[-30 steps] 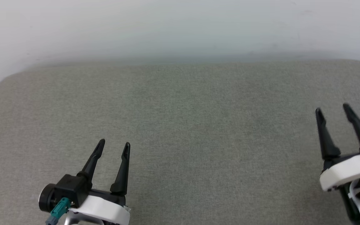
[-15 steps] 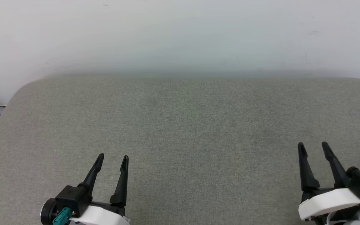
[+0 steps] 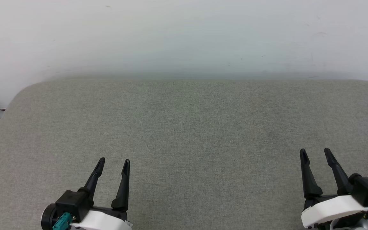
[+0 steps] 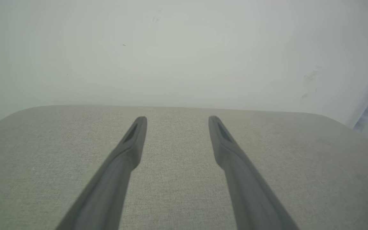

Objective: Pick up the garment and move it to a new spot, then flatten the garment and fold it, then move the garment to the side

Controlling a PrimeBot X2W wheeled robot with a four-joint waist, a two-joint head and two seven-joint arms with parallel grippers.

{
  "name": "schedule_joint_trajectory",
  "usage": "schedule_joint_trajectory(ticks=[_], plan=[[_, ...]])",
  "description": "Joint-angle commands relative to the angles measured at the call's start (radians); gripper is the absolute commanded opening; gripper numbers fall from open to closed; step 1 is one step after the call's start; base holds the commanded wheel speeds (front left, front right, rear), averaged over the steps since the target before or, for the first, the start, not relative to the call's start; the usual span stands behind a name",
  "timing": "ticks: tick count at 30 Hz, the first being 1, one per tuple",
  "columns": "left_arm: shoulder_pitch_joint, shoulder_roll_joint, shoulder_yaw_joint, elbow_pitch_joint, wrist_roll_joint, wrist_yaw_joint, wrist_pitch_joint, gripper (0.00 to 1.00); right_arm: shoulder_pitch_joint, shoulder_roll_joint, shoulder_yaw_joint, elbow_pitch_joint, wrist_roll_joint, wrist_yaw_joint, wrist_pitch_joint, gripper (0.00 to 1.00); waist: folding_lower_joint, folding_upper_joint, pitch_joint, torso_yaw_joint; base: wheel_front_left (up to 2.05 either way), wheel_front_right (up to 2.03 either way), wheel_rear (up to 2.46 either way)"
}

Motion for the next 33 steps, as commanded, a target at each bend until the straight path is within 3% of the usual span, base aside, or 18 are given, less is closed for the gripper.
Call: schedule_joint_trajectory(ticks=[1, 21, 22, 25, 33], plan=[[0.006, -0.005, 0.005, -0.008, 0.010, -0.006, -0.007, 1.00, 0.004, 0.005, 0.000, 0.001, 0.001, -0.001, -0.004, 1.00, 0.0000, -0.0001, 0.000, 0.000, 0.00, 0.00, 0.00], [-0.003, -0.036, 0.052, 0.000, 0.071, -0.030, -0.006, 1.00, -0.006, 0.005, 0.027, 0.000, 0.025, -0.001, -0.008, 1.00, 0.0000, -0.0001, 0.013, 0.001, 0.00, 0.00, 0.00], [0.000, -0.035, 0.049, 0.003, 0.067, -0.026, -0.001, 0.00, 0.000, 0.001, 0.026, 0.004, 0.021, 0.000, -0.001, 0.00, 0.0001, -0.0001, 0.013, 0.001, 0.00, 0.00, 0.00], [0.012, -0.039, 0.046, 0.027, 0.057, -0.026, 0.005, 0.00, 0.009, 0.001, 0.028, 0.029, 0.030, 0.000, 0.004, 0.00, 0.0001, -0.0001, 0.013, 0.000, 0.00, 0.00, 0.00], [-0.006, -0.039, 0.062, 0.044, -0.105, -0.028, 0.042, 0.00, -0.004, 0.001, 0.018, 0.041, 0.186, 0.000, 0.037, 0.00, 0.0001, -0.0001, 0.012, -0.002, 0.00, 0.00, 0.00]])
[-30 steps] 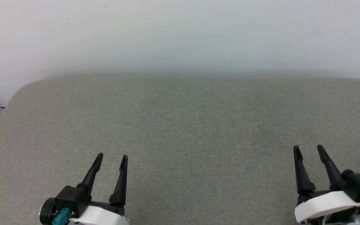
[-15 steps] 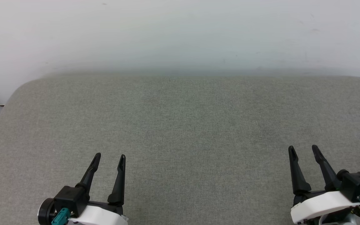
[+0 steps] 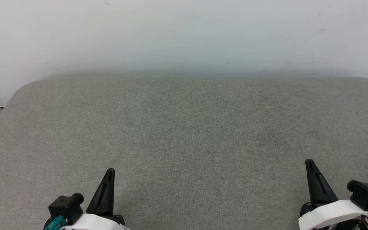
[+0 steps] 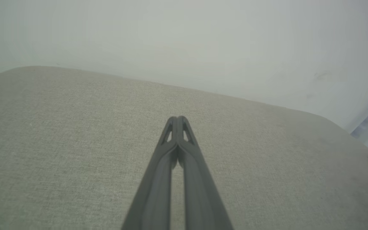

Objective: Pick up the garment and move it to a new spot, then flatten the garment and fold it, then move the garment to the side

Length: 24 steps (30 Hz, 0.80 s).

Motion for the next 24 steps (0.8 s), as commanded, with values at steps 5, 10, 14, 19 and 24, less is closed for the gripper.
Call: schedule_joint_trajectory(ticks=[5, 10, 14, 19, 24], plan=[[-0.038, 0.002, 0.016, 0.001, -0.124, -0.003, 0.026, 0.00, -0.029, 0.000, -0.010, -0.006, 0.121, 0.000, 0.024, 0.00, -0.0001, -0.0001, 0.000, -0.001, 0.00, 0.00, 0.00], [-0.048, 0.002, 0.026, 0.013, -0.211, -0.004, 0.046, 0.00, -0.037, 0.000, -0.016, -0.001, 0.204, 0.000, 0.042, 0.00, -0.0001, -0.0001, 0.000, -0.003, 0.00, 0.00, 0.00], [-0.057, 0.001, 0.033, 0.021, -0.277, -0.005, 0.061, 0.00, -0.042, 0.000, -0.020, 0.004, 0.268, 0.000, 0.055, 0.00, -0.0001, -0.0001, -0.001, -0.004, 0.00, 0.00, 0.00], [-0.064, 0.000, 0.040, 0.026, -0.340, -0.006, 0.077, 0.00, -0.048, 0.001, -0.023, 0.008, 0.329, 0.000, 0.069, 0.00, -0.0001, -0.0001, -0.001, -0.005, 0.00, 0.00, 0.00], [-0.072, -0.001, 0.049, 0.034, -0.414, -0.007, 0.095, 0.00, -0.054, 0.001, -0.028, 0.014, 0.402, 0.000, 0.084, 0.00, -0.0001, -0.0001, -0.001, -0.006, 0.00, 0.00, 0.00]])
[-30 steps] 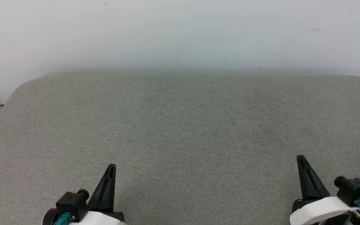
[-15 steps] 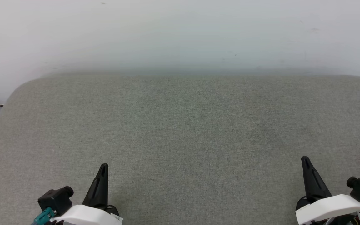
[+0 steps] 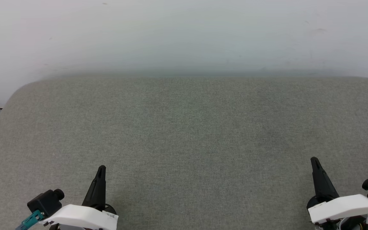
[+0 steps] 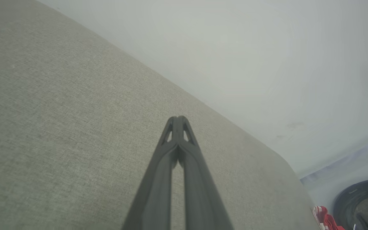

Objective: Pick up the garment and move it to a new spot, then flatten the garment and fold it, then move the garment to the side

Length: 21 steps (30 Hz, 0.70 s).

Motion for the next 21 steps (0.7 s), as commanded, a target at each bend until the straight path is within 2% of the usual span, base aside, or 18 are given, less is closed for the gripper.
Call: schedule_joint_trajectory(ticks=[1, 21], plan=[[-0.029, 0.002, 0.007, -0.008, -0.028, -0.006, 0.006, 0.00, -0.028, 0.001, -0.004, -0.009, 0.031, 0.000, 0.005, 0.00, -0.0001, -0.0001, 0.000, 0.000, 0.00, 0.00, 0.00], [-0.058, -0.005, 0.039, 0.019, -0.285, -0.009, 0.070, 0.00, -0.050, 0.001, -0.020, 0.010, 0.282, 0.000, 0.060, 0.00, -0.0001, -0.0001, -0.001, -0.005, 0.00, 0.00, 0.00]])
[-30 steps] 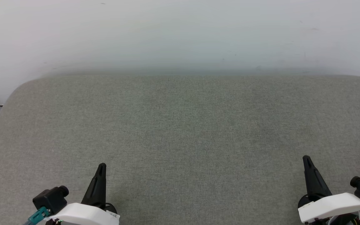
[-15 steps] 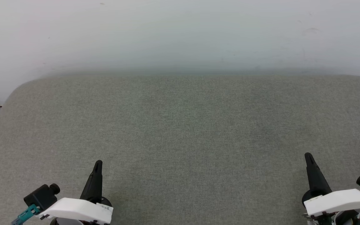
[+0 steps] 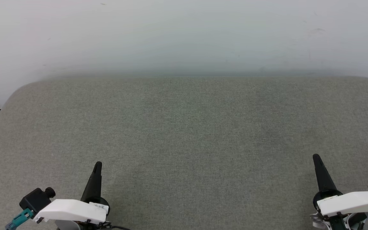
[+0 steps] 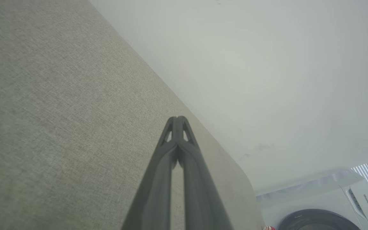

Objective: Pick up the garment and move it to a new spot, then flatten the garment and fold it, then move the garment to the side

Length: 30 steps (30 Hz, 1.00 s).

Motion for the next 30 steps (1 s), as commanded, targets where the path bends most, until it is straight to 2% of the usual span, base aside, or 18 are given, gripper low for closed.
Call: schedule_joint_trajectory(ticks=[1, 9, 30], plan=[[-0.024, -0.001, 0.007, -0.006, -0.027, -0.005, 0.007, 0.00, -0.026, 0.001, -0.004, -0.005, 0.028, 0.000, 0.005, 0.00, -0.0001, 0.0000, 0.000, 0.000, 0.00, 0.00, 0.00], [-0.037, -0.004, 0.022, 0.006, -0.136, -0.006, 0.035, 0.00, -0.035, 0.002, -0.010, 0.003, 0.135, 0.000, 0.028, 0.00, -0.0001, 0.0000, 0.000, -0.003, 0.00, 0.00, 0.00], [-0.059, -0.012, 0.051, 0.029, -0.332, -0.009, 0.088, 0.00, -0.051, 0.002, -0.023, 0.018, 0.332, 0.000, 0.070, 0.00, -0.0001, 0.0000, -0.001, -0.008, 0.00, 0.00, 0.00]])
